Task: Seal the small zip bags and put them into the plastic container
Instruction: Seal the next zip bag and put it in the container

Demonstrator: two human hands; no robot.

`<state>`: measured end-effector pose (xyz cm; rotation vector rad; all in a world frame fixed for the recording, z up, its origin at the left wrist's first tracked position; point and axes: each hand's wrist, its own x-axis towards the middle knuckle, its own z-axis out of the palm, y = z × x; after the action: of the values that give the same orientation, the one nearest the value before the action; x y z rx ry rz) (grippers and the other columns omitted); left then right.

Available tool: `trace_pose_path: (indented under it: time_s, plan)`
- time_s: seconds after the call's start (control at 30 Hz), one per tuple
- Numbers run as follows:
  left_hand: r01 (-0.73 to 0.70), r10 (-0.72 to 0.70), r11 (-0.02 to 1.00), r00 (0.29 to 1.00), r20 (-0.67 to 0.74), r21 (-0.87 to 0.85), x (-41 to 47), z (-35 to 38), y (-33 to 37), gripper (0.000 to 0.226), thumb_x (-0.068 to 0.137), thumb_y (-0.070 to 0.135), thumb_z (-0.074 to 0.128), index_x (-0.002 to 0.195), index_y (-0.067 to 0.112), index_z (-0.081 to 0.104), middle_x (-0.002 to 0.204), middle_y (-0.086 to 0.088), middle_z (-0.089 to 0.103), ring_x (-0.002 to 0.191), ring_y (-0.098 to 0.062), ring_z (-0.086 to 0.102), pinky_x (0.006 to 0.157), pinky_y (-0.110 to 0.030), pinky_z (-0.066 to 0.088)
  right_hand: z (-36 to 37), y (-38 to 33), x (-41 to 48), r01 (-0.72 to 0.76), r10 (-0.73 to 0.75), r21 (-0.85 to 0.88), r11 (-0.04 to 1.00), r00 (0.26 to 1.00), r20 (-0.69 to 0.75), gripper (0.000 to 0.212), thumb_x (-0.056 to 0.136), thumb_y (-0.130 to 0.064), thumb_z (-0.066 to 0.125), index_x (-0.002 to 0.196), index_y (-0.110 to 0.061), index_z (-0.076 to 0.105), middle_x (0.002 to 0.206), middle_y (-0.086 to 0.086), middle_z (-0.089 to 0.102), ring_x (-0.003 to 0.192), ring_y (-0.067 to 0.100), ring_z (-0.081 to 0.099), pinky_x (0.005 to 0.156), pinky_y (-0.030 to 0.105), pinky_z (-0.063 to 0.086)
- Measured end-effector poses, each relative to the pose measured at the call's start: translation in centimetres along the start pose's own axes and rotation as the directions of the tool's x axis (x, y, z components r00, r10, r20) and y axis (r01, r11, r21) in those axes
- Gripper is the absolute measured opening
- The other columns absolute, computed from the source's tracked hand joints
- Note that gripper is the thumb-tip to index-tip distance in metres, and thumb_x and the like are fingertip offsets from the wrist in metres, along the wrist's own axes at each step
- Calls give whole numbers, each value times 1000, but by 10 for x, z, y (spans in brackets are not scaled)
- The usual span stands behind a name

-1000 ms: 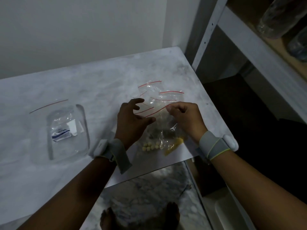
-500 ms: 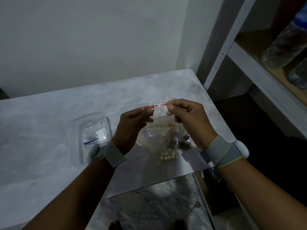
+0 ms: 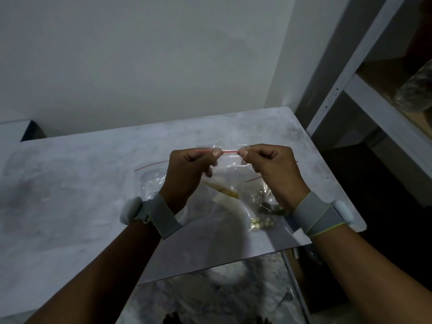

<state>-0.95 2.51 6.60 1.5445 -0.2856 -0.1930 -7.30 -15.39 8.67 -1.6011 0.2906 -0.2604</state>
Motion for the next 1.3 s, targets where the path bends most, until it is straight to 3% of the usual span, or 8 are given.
trace_pose_path:
  time_s: [0.23,0.33,0.47,0.6,0.87,0.97,1.2,1.3]
  plan:
    - [-133,139,988,987,-76,81,-13,-24,2,22,89,7,68,68,10,73,53,4,62,48,-12,52,53,-23,46,41,4,-5,9,-12,57,998,999,46,9,84,-6,75,90,0,78,62,-9,73,56,-2,63,59,8,47]
    - [-121,129,988,989,-80,97,-18,-40,5,17,88,9,70,73,4,76,59,-7,66,49,-15,56,55,-28,49,59,2,-5,39,-41,50,998,998,44,4,84,-3,75,85,-4,78,67,-2,74,63,5,67,66,15,53]
    - [-147,157,985,980,-118,91,-26,-74,11,16,93,9,64,82,6,76,67,-8,71,50,-12,60,57,-19,49,90,-5,-4,83,-85,28,996,992,89,5,83,-5,76,84,-9,79,73,7,74,66,9,67,74,24,58]
    - [-188,204,975,968,-148,120,-31,-94,13,17,96,6,59,90,4,75,67,-14,69,51,-18,59,59,-24,53,113,-5,-4,72,-84,85,994,985,148,5,82,-6,77,85,-10,79,71,-2,75,67,7,68,70,20,55]
    - [-137,142,990,973,-182,42,-40,-129,4,16,85,20,71,95,9,77,77,-2,77,62,-21,69,63,-28,57,143,10,0,101,-117,83,991,972,205,6,79,-5,78,79,-11,80,63,-6,73,61,8,64,66,21,52]
    - [-98,100,995,967,-233,23,-44,-136,-9,19,87,16,70,98,2,76,75,-9,76,63,-23,70,65,-33,59,147,19,2,85,-101,78,993,967,232,3,79,-2,79,80,-5,78,62,-6,71,59,7,63,64,20,51]
    - [-33,30,999,960,-280,-6,-35,-141,-34,16,86,19,70,98,10,76,73,0,78,64,-18,72,62,-28,59,159,45,12,39,-41,15,999,974,223,5,82,-5,76,84,-9,78,61,-11,72,57,-2,63,58,12,47]
    - [20,17,994,948,-318,112,-25,-144,-49,13,87,14,73,99,11,76,81,0,78,76,-16,74,73,-34,60,167,56,22,31,-14,-81,996,979,205,6,84,-9,76,89,-10,79,80,-2,78,75,14,71,71,31,59]
